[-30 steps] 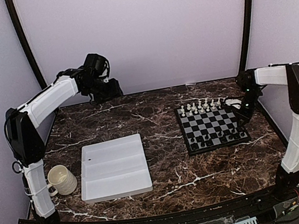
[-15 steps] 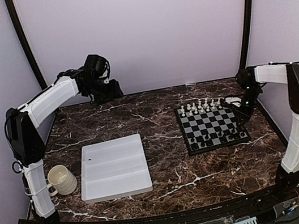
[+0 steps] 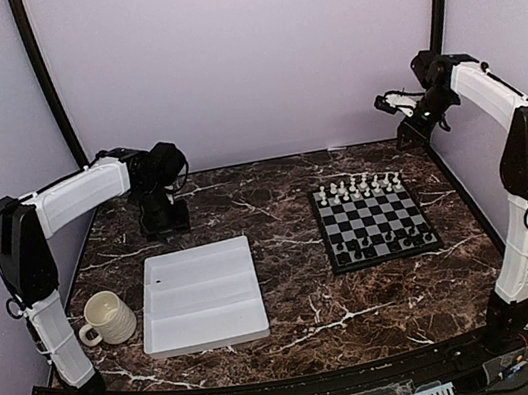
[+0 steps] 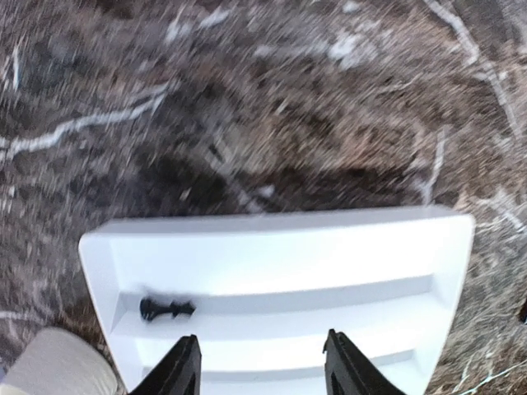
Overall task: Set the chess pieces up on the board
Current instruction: Move the queen to the storage box.
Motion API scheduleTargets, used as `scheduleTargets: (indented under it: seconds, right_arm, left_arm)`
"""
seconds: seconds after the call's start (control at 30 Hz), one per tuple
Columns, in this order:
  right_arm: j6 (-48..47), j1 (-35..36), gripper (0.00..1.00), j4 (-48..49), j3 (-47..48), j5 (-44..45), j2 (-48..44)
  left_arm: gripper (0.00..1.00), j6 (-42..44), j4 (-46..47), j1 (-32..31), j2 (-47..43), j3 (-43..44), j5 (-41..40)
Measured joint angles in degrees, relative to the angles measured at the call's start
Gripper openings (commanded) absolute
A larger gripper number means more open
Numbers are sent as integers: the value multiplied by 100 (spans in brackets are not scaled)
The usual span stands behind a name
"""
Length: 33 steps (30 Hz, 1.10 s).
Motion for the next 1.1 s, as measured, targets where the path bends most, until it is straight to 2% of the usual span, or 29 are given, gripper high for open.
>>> scheduleTargets:
  seconds: [0.17, 0.3, 0.47, 0.93, 1.1]
  right_arm:
    - [33, 81, 42, -42, 179, -197, 363]
    - [76, 304, 42, -66, 127, -313, 549]
    - [81, 527, 42, -85, 120, -420, 557]
    - [90, 723, 42, -85, 7, -385, 560]
    - [90, 826, 42, -98, -105, -376, 560]
  left_arm:
    - [59, -365, -636, 17, -378, -765, -111]
    - [54, -463, -822, 177, -341, -885, -122]
    - [45, -398, -754, 527, -105, -844, -68]
    - [42, -393, -262, 1019, 367, -1016, 251]
    - [46, -415, -221, 1073, 400, -1250, 345]
